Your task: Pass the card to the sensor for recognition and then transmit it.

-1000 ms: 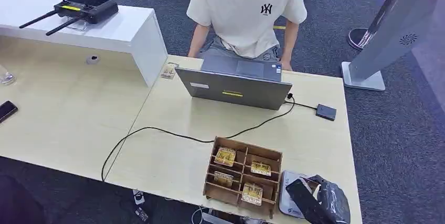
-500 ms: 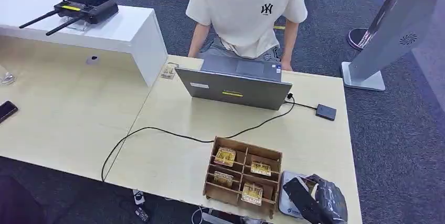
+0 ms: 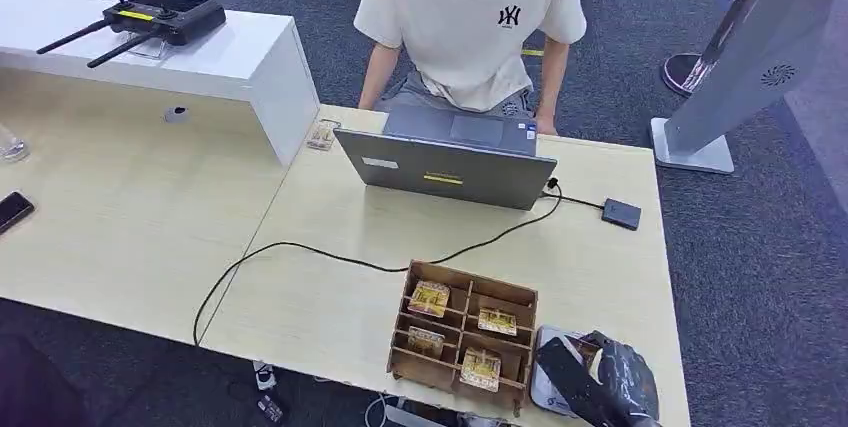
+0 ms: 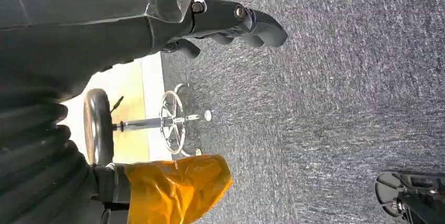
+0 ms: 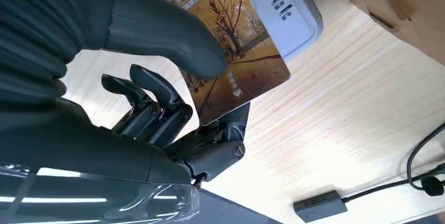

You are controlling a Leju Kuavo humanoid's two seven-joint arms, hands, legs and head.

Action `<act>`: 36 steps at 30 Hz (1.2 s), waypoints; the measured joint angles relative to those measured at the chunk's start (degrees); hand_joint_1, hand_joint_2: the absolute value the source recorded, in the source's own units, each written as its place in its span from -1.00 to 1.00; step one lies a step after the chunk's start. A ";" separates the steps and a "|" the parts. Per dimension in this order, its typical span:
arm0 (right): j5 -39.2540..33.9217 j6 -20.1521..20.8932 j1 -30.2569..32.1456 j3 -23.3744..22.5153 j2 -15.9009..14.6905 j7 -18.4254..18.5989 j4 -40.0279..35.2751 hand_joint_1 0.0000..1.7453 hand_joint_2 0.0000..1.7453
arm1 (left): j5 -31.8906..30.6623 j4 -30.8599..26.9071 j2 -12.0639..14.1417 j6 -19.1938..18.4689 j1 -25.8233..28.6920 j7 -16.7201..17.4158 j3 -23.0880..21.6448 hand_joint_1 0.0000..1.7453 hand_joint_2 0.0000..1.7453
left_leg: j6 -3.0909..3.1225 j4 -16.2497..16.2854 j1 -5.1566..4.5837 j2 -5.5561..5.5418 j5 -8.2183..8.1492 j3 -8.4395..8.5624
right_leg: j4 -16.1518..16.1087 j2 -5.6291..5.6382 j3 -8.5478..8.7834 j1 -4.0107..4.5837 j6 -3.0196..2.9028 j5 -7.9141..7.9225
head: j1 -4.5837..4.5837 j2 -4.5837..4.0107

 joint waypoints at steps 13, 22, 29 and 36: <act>1.97 -0.07 -0.18 0.13 0.33 0.96 0.48 1.00 1.00 | -0.06 0.00 -0.11 -0.07 0.01 0.07 0.11 -1.00 1.00 | 0.00 0.00 0.00 0.00 0.00 0.00 | 0.00 0.00 0.00 0.00 0.00 0.00 | 0.00 0.00; 2.21 -0.13 -0.18 0.31 0.37 1.11 0.48 1.00 1.00 | -0.04 0.00 -0.20 -0.07 0.01 0.07 0.13 -1.00 1.00 | 0.00 0.00 0.00 0.00 0.00 0.00 | 0.00 0.00 0.00 0.00 0.00 0.00 | 0.00 0.00; 4.11 -2.82 0.54 0.37 0.37 1.03 -1.88 1.00 1.00 | 0.04 0.00 -0.44 0.02 0.02 0.04 0.42 -1.00 1.00 | 0.00 0.00 0.00 0.01 0.00 0.00 | 0.00 0.01 -0.01 0.00 0.00 0.00 | 0.00 0.00; 6.03 -7.00 1.89 -0.50 0.94 -1.51 -7.19 1.00 1.00 | 0.13 0.00 -0.57 0.18 0.04 -0.07 1.53 -1.00 1.00 | 0.00 0.00 0.00 0.01 0.00 0.00 | 0.00 0.00 -0.01 0.00 0.00 0.00 | 0.00 0.00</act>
